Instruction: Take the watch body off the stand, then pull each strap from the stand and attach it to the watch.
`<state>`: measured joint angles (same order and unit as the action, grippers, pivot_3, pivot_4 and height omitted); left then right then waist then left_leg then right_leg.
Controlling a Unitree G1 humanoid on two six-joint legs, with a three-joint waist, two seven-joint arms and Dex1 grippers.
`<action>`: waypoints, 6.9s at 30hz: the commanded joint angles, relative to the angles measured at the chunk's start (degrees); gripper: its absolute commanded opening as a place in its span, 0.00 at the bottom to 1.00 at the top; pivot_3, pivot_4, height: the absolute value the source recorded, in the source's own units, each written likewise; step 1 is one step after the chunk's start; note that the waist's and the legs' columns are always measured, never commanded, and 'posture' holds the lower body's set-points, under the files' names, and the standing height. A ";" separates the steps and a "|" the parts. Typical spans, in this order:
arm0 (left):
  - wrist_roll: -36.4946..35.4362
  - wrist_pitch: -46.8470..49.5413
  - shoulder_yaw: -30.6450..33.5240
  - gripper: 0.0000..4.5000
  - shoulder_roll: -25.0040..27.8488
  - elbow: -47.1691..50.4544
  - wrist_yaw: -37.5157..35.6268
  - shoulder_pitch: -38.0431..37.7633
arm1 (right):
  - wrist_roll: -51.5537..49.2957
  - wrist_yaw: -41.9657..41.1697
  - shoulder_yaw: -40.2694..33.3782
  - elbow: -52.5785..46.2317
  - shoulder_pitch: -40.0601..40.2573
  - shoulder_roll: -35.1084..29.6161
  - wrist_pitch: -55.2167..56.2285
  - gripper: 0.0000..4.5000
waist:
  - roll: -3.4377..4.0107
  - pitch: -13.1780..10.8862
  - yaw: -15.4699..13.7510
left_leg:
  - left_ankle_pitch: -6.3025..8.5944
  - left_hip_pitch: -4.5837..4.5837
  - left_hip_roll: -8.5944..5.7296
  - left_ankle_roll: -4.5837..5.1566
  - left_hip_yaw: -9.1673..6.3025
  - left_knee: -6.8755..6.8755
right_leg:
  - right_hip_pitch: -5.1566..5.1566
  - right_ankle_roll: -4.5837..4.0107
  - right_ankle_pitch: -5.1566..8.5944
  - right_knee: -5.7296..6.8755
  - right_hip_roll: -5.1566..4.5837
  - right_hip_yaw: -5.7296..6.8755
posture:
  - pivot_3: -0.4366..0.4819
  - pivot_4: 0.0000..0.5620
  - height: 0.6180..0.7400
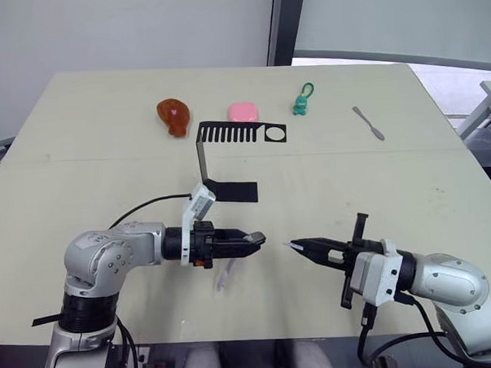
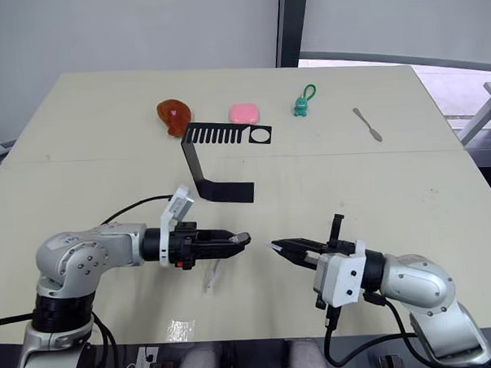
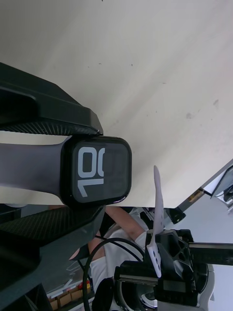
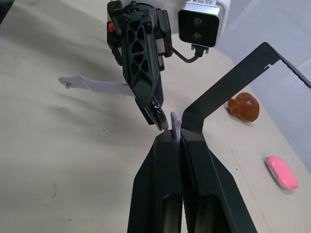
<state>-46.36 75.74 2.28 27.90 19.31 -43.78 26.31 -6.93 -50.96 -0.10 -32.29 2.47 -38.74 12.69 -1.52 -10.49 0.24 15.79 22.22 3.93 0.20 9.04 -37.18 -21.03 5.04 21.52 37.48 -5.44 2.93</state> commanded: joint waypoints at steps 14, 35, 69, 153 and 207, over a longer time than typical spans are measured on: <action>-4.49 -0.64 1.87 0.36 -0.53 -0.26 3.45 1.41 | 3.09 1.78 4.83 5.69 -4.99 1.42 3.90 0.00 | 0.00 0.00 0.01 | 0.00 0.00 -0.01 0.00 0.00 0.00 | 0.00 0.00 0.00 0.00 -0.01 0.00 | 0.48 0.27 1.00; -5.01 -1.76 0.77 0.36 -1.18 -0.65 4.89 1.74 | 4.97 2.73 6.44 9.86 -7.82 2.22 5.74 0.00 | 0.00 0.00 0.03 | -0.01 0.00 0.00 -0.01 0.00 -0.01 | -0.01 -0.01 0.00 0.01 -0.01 0.00 | 0.48 0.27 1.00; -5.22 -1.56 -0.12 0.36 -1.61 -0.30 6.99 1.55 | 6.20 3.44 6.74 12.48 -8.69 3.77 6.31 0.00 | 0.00 0.00 0.06 | -0.01 0.00 0.00 -0.01 0.00 -0.01 | -0.01 -0.01 0.00 0.02 -0.01 0.00 | 0.48 0.27 1.00; -4.60 -1.68 -2.87 0.36 -4.46 0.16 10.28 0.83 | 7.93 3.13 9.92 11.34 -11.29 5.67 3.86 0.00 | 0.00 0.00 0.04 | -0.01 0.00 0.00 -0.02 0.00 0.00 | -0.01 -0.01 0.00 0.01 -0.01 0.00 | 0.48 0.27 1.00; -1.64 -1.91 -5.91 0.36 -6.15 0.15 11.55 1.26 | 12.39 3.14 12.51 9.49 -15.23 7.52 -0.75 0.00 | 0.00 0.00 0.08 | -0.01 0.00 0.00 -0.02 0.01 0.01 | -0.03 -0.01 0.00 0.01 -0.01 0.00 | 0.48 0.27 1.00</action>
<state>-46.97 73.75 -0.46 23.40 17.54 -31.67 26.68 7.03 -48.92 10.90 -17.93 -10.75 -32.76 10.68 -1.52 -10.49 0.32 15.79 22.23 3.93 0.18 9.05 -37.18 -21.06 5.03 21.53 37.49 -5.45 2.93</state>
